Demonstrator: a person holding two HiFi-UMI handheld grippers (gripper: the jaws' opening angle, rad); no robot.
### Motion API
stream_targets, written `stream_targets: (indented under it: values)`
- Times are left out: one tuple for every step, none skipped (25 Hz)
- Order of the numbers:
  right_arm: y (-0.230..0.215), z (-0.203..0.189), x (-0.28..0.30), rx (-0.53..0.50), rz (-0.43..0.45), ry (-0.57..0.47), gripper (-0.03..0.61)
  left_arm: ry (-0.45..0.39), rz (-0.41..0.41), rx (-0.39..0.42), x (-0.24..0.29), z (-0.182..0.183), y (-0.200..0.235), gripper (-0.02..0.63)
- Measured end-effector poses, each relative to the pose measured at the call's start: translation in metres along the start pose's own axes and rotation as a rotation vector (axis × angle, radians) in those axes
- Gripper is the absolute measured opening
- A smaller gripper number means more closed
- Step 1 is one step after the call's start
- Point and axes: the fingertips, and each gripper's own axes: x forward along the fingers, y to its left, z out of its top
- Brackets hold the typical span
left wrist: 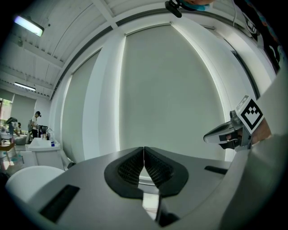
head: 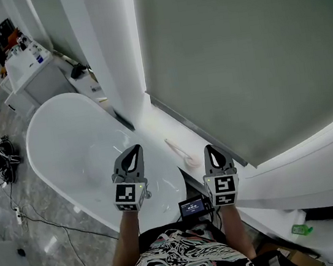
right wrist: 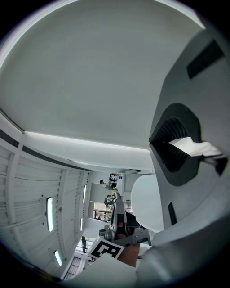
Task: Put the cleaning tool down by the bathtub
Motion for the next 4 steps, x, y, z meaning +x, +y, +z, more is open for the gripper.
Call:
stream_targets:
  values:
    - [-0.0005,-0.0001,-0.0017,0.001,0.000,-0.001,0.028,-0.003,0.000,0.000,-0.0009,0.0012,-0.0014,0.017]
    - [-0.0009,-0.0002,-0.0036,0.003,-0.001,-0.003,0.028,-0.007,0.000,0.000,-0.0020,0.0028,-0.0029,0.017]
    - [-0.0013,-0.0004,-0.0057,0.004,-0.001,-0.005,0.028,-0.011,0.000,0.000,-0.0032,0.0043,-0.0045,0.017]
    - [-0.0017,-0.0006,-0.0078,0.006,-0.001,-0.007,0.028,-0.015,-0.001,0.000,-0.0044,0.0058,-0.0061,0.017]
